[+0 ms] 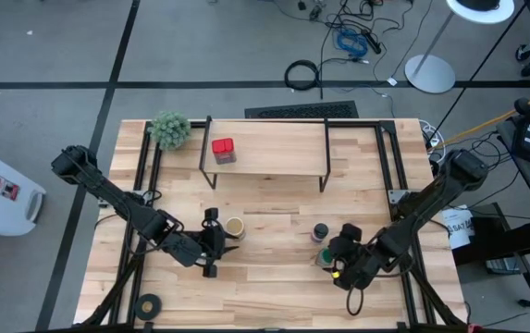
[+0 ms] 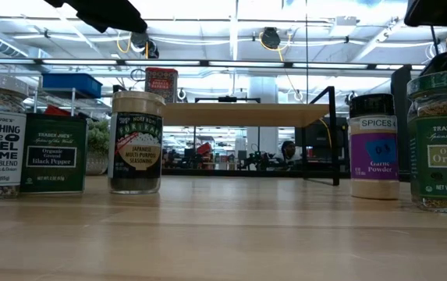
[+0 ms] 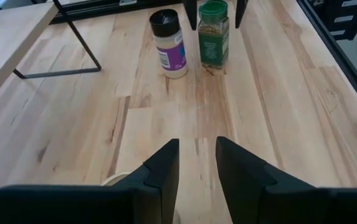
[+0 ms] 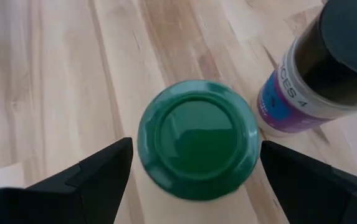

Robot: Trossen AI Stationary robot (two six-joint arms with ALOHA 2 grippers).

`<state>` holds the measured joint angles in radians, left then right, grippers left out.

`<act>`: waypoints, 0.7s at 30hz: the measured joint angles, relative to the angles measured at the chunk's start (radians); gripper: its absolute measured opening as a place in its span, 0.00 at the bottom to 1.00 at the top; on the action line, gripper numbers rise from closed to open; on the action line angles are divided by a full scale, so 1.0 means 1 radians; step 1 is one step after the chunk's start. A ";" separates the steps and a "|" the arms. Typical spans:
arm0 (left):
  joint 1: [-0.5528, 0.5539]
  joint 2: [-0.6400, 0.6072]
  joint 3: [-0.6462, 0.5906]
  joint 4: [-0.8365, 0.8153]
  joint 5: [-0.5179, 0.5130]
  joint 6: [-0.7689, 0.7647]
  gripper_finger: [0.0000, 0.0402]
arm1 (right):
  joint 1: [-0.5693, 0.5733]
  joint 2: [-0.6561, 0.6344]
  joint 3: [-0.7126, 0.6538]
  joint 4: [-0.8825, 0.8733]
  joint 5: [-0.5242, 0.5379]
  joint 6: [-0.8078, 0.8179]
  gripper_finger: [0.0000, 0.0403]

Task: Shelf spices
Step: Put the green seasoning bottle on the shelf aligned with the other red seasoning can

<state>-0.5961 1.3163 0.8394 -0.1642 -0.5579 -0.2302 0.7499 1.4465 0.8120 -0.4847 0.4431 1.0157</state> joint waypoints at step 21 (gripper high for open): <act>0.000 0.000 0.000 0.028 0.000 -0.053 0.28 | -0.016 0.037 0.000 0.042 -0.016 -0.006 0.46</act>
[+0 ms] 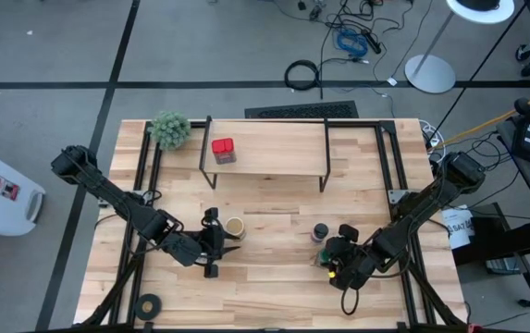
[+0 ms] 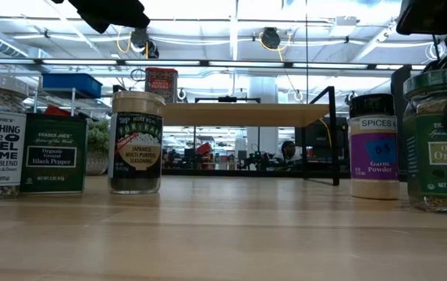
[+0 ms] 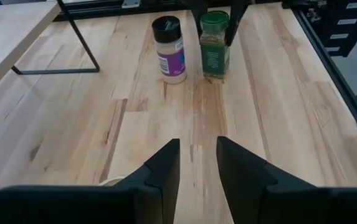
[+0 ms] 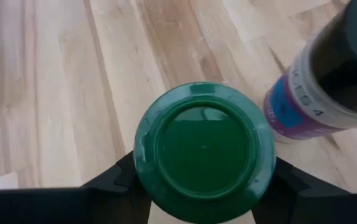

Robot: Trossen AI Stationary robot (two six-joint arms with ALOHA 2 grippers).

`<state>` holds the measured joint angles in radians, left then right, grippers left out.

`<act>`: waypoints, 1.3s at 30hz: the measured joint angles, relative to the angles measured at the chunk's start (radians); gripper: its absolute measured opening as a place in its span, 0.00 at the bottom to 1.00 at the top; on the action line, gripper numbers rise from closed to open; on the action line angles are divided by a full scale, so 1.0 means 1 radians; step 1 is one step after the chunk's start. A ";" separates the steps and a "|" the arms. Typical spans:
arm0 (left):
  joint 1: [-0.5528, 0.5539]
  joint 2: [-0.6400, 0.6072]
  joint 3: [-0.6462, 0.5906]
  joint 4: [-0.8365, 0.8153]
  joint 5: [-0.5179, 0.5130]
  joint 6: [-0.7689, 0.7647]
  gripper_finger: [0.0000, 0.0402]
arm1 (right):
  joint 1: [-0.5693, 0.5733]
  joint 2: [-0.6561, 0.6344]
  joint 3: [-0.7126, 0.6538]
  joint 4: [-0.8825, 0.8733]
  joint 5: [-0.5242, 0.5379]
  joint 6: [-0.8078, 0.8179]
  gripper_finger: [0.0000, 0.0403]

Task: Shelf spices
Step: Put the green seasoning bottle on the shelf aligned with the other red seasoning can

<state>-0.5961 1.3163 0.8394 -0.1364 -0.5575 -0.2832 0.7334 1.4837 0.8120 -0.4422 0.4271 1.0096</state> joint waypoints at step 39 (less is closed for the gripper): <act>-0.035 -0.103 0.000 -0.005 -0.097 0.026 0.28 | -0.444 -0.002 0.826 -0.233 0.035 -1.198 0.49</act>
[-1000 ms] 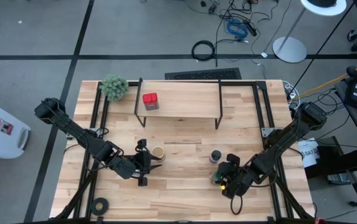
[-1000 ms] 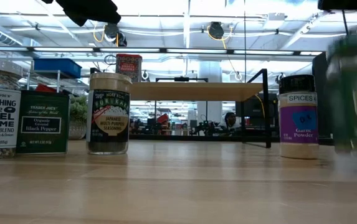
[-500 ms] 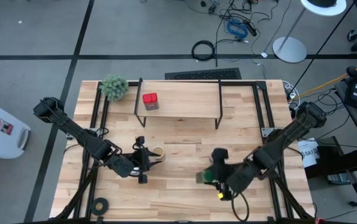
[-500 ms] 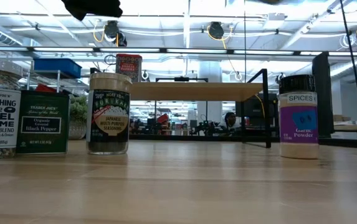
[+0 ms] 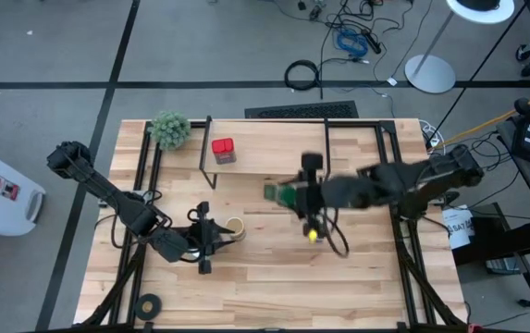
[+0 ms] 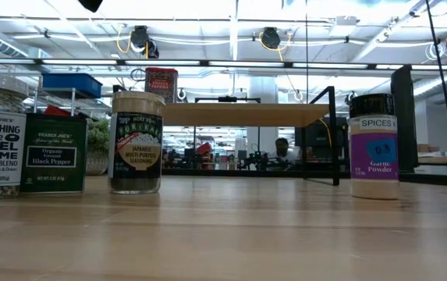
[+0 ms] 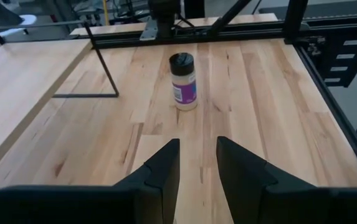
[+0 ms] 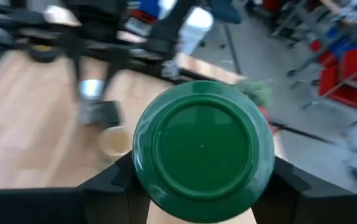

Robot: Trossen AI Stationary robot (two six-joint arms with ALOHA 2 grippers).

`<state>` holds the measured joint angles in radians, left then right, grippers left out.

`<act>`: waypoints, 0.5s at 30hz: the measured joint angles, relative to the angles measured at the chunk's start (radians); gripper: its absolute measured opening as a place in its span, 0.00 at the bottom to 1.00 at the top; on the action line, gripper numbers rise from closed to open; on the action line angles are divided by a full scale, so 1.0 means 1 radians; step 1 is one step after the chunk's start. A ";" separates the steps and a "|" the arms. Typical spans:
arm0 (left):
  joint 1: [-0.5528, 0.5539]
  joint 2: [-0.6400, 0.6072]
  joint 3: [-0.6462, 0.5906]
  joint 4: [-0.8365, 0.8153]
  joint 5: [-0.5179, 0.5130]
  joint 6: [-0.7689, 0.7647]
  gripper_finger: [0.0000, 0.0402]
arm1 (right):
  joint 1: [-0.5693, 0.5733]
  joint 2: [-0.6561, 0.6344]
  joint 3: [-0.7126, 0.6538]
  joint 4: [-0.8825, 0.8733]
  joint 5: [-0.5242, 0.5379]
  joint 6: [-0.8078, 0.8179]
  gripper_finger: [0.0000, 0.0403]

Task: Shelf spices
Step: Put the green seasoning bottle on the shelf aligned with the other red seasoning can

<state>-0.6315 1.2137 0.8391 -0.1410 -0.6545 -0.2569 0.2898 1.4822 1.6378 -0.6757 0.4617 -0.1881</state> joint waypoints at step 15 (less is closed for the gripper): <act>0.000 0.000 0.000 -0.003 -0.012 -0.024 0.28 | -0.362 0.001 0.013 0.176 -0.319 -0.154 0.48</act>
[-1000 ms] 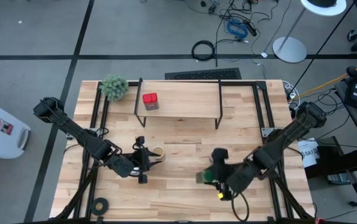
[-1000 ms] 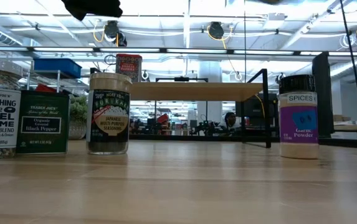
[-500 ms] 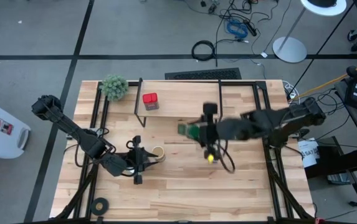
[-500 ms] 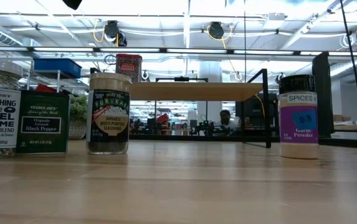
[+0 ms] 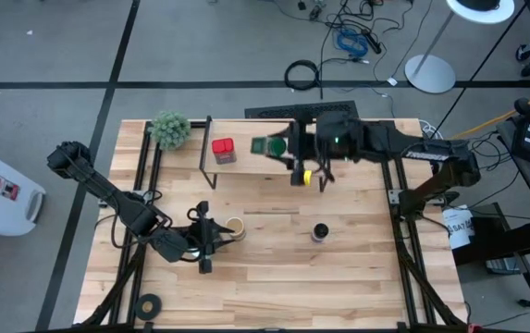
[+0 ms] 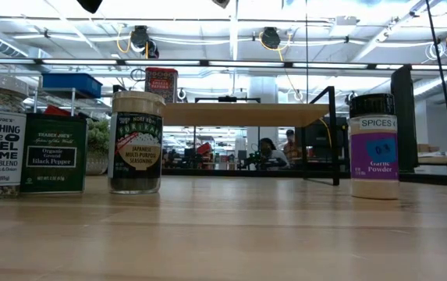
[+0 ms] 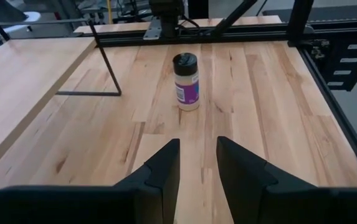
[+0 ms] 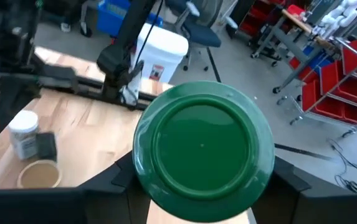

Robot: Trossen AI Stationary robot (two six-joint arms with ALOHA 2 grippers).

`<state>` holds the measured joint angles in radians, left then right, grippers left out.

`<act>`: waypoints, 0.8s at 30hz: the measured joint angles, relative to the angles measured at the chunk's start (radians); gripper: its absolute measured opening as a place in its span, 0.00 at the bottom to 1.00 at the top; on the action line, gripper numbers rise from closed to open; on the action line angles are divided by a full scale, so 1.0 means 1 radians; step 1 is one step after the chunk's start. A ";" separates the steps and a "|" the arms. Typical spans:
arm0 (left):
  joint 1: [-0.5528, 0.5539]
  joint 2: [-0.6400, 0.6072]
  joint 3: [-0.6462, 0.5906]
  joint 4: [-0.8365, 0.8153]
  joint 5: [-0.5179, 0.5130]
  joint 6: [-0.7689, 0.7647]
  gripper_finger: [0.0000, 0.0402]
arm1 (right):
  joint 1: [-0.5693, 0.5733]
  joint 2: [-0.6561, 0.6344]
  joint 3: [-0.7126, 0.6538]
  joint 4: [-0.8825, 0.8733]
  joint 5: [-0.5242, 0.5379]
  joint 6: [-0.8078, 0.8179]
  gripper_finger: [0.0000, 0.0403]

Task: Shelf spices
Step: Put the green seasoning bottle on the shelf aligned with the other red seasoning can

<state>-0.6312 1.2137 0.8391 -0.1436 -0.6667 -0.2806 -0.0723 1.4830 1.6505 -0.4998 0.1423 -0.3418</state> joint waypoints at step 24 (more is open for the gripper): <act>0.000 0.000 0.000 -0.010 -0.027 0.000 0.28 | -0.311 0.174 0.000 0.122 -0.347 0.039 0.49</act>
<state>-0.6312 1.2140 0.8391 -0.1533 -0.6937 -0.2810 -0.3830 1.6573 1.6501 -0.3774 -0.2045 -0.3033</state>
